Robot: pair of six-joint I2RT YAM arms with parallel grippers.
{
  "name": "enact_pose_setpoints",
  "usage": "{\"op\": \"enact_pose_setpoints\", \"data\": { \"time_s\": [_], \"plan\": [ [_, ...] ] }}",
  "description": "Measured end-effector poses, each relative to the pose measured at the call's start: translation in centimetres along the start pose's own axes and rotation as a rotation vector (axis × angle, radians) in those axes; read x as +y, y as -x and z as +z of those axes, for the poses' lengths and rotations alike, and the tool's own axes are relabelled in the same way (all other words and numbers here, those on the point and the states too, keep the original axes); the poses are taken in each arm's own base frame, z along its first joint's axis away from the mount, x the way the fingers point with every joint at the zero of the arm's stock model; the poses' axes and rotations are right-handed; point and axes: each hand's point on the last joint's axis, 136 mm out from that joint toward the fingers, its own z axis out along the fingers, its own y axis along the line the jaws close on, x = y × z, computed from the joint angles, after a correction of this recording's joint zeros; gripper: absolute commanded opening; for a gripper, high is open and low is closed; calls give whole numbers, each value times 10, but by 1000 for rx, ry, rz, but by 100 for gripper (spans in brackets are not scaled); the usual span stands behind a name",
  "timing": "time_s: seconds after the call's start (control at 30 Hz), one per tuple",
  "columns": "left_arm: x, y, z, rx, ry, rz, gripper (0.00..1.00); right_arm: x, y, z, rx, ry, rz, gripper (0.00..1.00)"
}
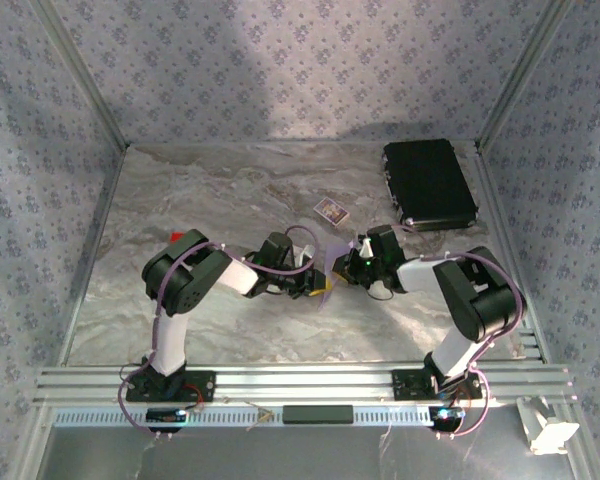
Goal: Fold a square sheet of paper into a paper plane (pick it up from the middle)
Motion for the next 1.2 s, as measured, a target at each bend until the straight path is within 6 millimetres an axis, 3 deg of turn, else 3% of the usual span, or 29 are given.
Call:
{"op": "enact_pose_setpoints", "data": {
  "time_s": [0.2,0.33,0.47,0.93,1.2],
  "plan": [
    [0,0,0,0,3,8,7,-5,0,5,17,-22,12,9],
    [-4,-1,-2,-1,6,34,20,-6,-1,6,25,-28,12,9],
    [-5,-2,-4,1,43,65,22,-6,-1,6,25,-29,11,9],
    [6,-3,-4,16,155,103,3,-4,0,5,23,-24,8,13],
    [6,-3,-6,-7,122,99,0,17,17,-22,-54,15,-25,16]
  ]
}}
